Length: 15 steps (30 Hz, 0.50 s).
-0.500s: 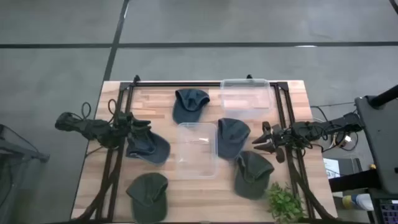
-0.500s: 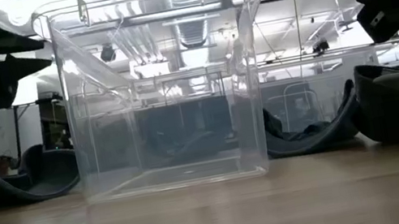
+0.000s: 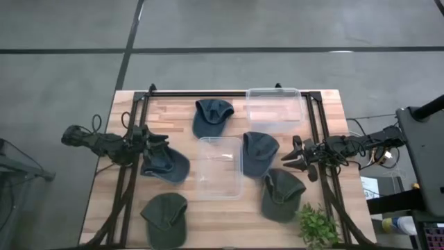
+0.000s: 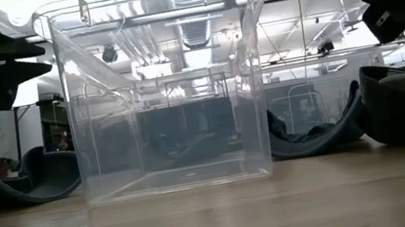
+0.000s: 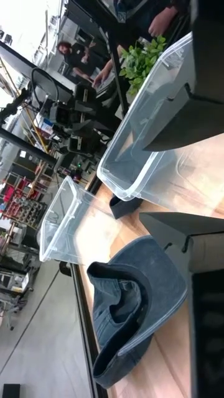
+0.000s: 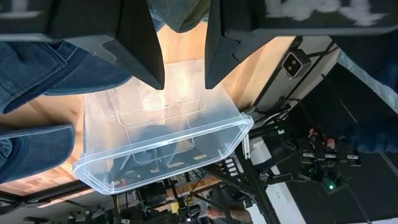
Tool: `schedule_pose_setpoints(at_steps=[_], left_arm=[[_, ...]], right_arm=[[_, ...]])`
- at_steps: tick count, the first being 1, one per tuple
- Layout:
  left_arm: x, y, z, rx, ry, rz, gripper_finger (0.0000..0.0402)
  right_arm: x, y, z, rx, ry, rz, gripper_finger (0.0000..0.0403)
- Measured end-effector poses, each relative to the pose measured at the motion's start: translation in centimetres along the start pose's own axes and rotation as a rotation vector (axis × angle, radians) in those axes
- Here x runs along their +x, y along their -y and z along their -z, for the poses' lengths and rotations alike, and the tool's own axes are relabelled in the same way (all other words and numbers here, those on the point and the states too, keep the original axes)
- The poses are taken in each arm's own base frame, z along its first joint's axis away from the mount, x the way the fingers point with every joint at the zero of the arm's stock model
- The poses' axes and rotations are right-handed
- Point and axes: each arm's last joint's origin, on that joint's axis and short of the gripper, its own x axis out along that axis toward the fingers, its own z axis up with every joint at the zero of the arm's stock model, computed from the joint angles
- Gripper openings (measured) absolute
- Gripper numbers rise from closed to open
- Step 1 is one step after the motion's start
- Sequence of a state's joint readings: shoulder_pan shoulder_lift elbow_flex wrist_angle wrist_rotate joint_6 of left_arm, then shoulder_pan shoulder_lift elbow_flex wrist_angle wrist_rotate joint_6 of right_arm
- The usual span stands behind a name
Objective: Pick & Place hat
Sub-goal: Put the right black cap into the bottom transparent bin
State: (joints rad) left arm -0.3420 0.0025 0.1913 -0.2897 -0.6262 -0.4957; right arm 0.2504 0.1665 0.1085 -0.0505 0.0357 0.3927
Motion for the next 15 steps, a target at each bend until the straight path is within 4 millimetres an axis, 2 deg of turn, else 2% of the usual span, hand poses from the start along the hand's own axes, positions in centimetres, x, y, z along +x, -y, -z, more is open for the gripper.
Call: schedule_pose_setpoints(at_steps=[12,15], left_arm=[[0.0,0.0,0.0,-0.002,0.0,0.0,0.0162],[0.0,0.0,0.0,-0.002,0.0,0.0,0.0162]], right_arm=[[0.0,-0.1,-0.1,0.07,-0.008,-0.013,0.0107],[-0.3,-0.6,-1.1,0.072,-0.033,-0.025,0.0106]])
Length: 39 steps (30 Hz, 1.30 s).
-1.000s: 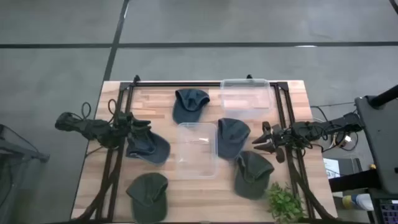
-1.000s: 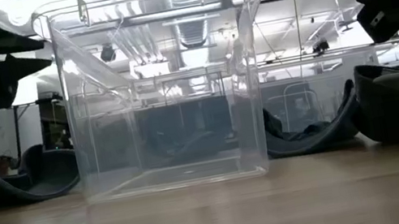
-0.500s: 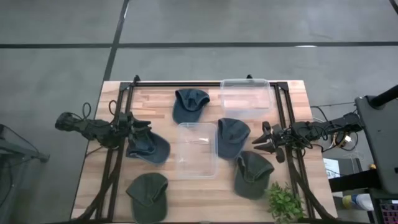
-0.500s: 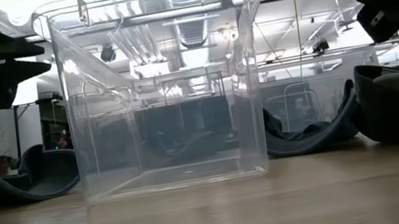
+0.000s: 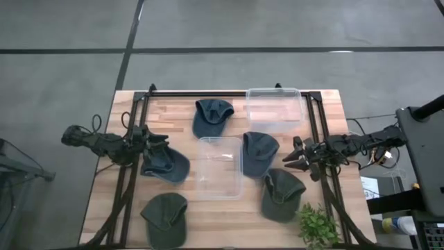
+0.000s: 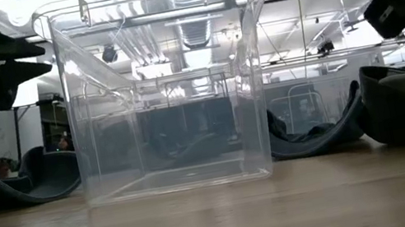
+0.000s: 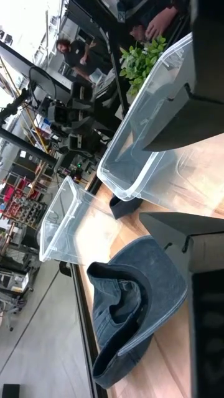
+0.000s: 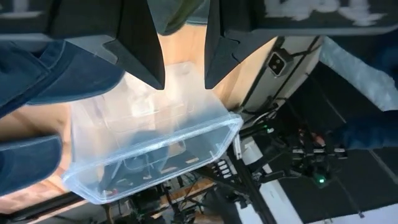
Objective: Pick & Place hat
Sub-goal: Put the right black cap into the bottom transparent bin
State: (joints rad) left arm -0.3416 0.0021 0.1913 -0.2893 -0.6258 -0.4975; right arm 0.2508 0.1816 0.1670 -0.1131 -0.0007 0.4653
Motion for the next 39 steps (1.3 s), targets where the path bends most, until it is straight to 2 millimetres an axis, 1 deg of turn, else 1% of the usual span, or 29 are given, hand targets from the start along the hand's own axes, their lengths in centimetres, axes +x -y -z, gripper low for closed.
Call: schedule_pose_setpoints(at_steps=[4,6,8,11,14,15,17,22,27,32,39], left_arm=[[0.0,0.0,0.0,0.003,-0.001,0.0,0.0162],[0.0,0.0,0.0,0.012,-0.001,0.0,0.0162],[0.0,0.0,0.0,0.025,-0.001,0.0,0.0162],[0.0,0.0,0.0,0.029,0.0,0.0,0.0162],[0.0,0.0,0.0,0.029,-0.001,0.0,0.0162],[0.0,0.0,0.0,0.03,-0.001,0.0,0.0162],[0.0,0.0,0.0,0.029,0.0,0.0,0.0162],[0.0,0.0,0.0,0.032,-0.001,0.0,0.0162],[0.0,0.0,0.0,0.032,-0.001,0.0,0.0162],[0.0,0.0,0.0,0.032,-0.001,0.0,0.0162],[0.0,0.0,0.0,0.032,-0.001,0.0,0.0162]], right_arm=[[-0.6,-1.2,-2.3,0.033,-0.115,0.026,0.0106],[-1.0,-2.0,-3.6,0.076,-0.218,0.049,0.0106],[-1.2,-2.7,-4.7,0.155,-0.348,0.093,0.0106],[-1.3,-3.2,-5.5,0.335,-0.574,0.235,0.0106],[-1.2,-3.6,-5.8,0.517,-0.79,0.4,0.0106],[-1.1,-3.8,-5.9,0.556,-0.85,0.441,0.0106],[-0.6,-4.0,-6.1,0.616,-0.93,0.467,0.0107],[1.0,-4.4,-6.4,0.754,-0.964,0.51,0.0108],[1.7,-4.5,-6.1,0.887,-1.027,0.539,0.0126],[2.3,-4.7,-5.6,1.036,-1.061,0.553,0.0167],[3.5,-4.9,-4.8,1.202,-1.027,0.624,0.0239]])
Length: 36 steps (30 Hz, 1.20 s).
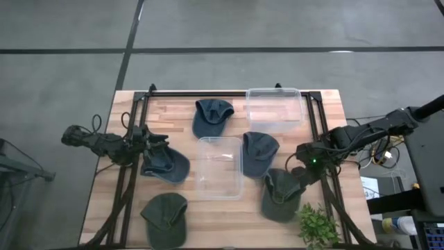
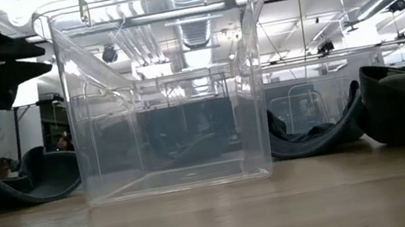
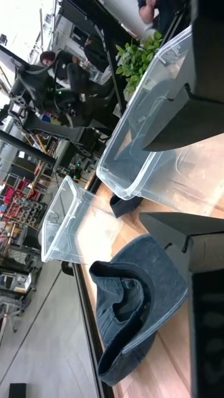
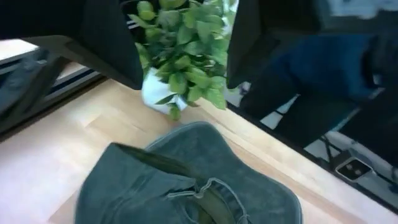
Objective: Pick & Place hat
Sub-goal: Put the right black cap into the bottom transparent bin
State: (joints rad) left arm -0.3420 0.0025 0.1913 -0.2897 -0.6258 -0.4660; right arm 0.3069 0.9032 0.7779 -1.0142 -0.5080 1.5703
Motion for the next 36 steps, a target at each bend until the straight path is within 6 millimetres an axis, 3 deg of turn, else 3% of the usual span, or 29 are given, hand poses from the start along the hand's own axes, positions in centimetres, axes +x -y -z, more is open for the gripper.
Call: schedule_pose_setpoints(at_steps=[6,11,20,36], left_arm=[[0.0,0.0,0.0,0.0,0.0,0.0,0.0162],[0.0,0.0,0.0,-0.001,0.0,0.0,0.0162],[0.0,0.0,0.0,0.101,0.001,0.0,0.0162],[0.0,0.0,0.0,0.103,0.001,0.0,0.0162]], right_arm=[[2.2,-0.7,-0.1,0.1,0.004,-0.005,0.0283],[4.7,-0.1,-0.1,0.223,0.054,0.062,0.0297],[7.3,0.7,0.4,0.365,0.127,-0.012,0.029],[11.6,3.1,-1.4,0.439,0.162,0.008,0.0283]])
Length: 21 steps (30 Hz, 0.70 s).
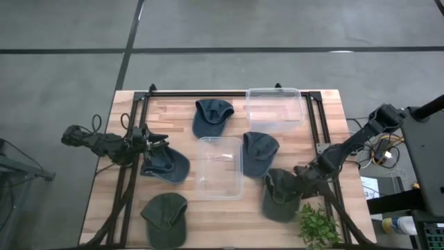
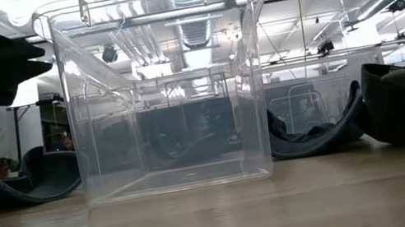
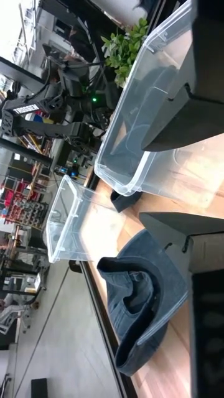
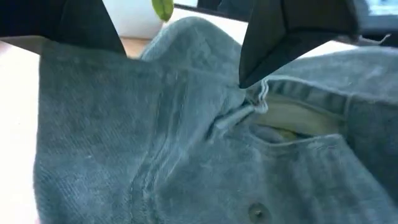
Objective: Pick & Place hat
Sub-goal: Put the right black cap into the bottom transparent bin
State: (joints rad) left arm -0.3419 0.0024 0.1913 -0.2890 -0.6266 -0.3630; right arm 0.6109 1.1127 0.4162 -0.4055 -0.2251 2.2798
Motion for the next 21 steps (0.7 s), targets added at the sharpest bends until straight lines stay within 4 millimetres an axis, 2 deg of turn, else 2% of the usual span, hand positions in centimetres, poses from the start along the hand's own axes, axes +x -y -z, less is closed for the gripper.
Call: schedule_pose_setpoints(at_steps=[5,15,21], left_arm=[[0.0,0.0,0.0,0.0,0.0,0.0,0.0162],[0.0,0.0,0.0,0.0,0.0,0.0,0.0162],[0.0,0.0,0.0,-0.008,0.0,0.001,0.0162]], right_arm=[[0.8,0.1,-0.4,0.026,0.049,0.015,0.0225],[0.5,-0.3,-0.1,-0.034,0.042,-0.021,0.0026],[-1.3,-0.8,0.8,-0.043,0.038,-0.071,0.0022]])
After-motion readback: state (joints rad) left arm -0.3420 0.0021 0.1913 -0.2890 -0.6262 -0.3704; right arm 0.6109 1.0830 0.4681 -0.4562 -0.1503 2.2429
